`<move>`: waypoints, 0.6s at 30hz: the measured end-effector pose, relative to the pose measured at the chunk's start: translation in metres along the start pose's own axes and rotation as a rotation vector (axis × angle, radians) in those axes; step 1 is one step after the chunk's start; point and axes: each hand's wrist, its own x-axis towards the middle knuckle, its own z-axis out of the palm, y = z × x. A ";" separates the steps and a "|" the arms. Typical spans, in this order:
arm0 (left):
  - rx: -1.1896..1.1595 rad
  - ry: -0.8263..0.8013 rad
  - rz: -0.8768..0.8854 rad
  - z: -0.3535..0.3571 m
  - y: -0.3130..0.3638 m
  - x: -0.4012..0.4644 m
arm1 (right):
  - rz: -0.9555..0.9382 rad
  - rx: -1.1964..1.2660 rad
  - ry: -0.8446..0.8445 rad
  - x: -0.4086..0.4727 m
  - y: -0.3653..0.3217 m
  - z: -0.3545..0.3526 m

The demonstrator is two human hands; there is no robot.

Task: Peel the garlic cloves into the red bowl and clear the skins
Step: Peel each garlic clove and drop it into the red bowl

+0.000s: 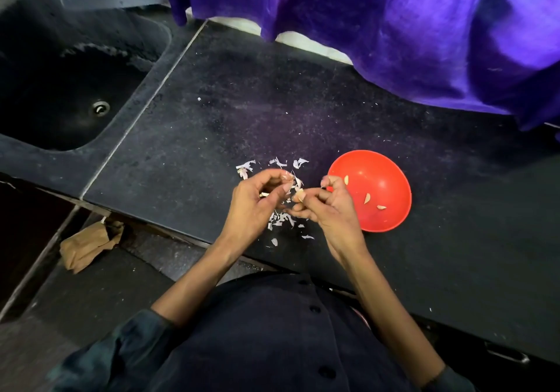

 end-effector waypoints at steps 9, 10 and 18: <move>0.069 -0.100 -0.019 0.002 0.002 0.000 | -0.084 -0.138 -0.046 0.000 0.005 -0.001; 0.054 -0.108 -0.030 0.001 0.001 0.000 | -0.100 -0.165 -0.053 0.000 0.005 -0.001; -0.010 -0.062 -0.102 -0.004 0.005 0.005 | -0.272 -0.359 -0.021 0.000 0.006 -0.007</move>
